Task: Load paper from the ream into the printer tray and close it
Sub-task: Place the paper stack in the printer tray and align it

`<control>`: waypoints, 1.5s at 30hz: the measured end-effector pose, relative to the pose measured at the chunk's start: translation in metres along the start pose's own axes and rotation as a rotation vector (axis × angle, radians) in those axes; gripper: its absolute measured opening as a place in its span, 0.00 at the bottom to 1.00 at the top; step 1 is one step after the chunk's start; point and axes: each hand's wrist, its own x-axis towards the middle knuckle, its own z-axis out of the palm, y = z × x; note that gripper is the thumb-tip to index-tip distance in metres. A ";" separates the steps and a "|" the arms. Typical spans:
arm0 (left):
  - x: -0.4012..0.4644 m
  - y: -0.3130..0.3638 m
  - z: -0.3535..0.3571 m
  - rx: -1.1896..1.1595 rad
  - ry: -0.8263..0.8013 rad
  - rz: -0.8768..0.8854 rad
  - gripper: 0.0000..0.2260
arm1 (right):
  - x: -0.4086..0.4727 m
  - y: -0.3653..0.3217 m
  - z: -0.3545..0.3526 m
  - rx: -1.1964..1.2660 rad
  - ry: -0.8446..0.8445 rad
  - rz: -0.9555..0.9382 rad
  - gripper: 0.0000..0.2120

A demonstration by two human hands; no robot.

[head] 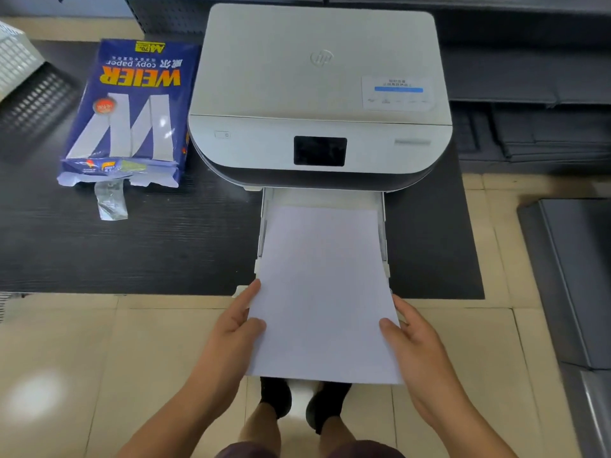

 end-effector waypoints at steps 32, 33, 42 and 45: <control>0.063 0.032 0.012 -0.075 0.005 0.051 0.25 | 0.053 -0.017 0.002 -0.013 -0.034 -0.016 0.22; 0.062 0.031 0.011 -0.081 0.009 0.059 0.25 | 0.051 -0.015 0.003 -0.023 -0.037 -0.022 0.22; 0.083 0.040 0.025 -0.095 0.005 0.105 0.24 | 0.072 -0.026 -0.003 -0.002 0.069 -0.083 0.22; 0.097 0.049 0.022 -0.092 -0.013 0.131 0.25 | 0.085 -0.034 -0.004 -0.003 0.073 -0.079 0.21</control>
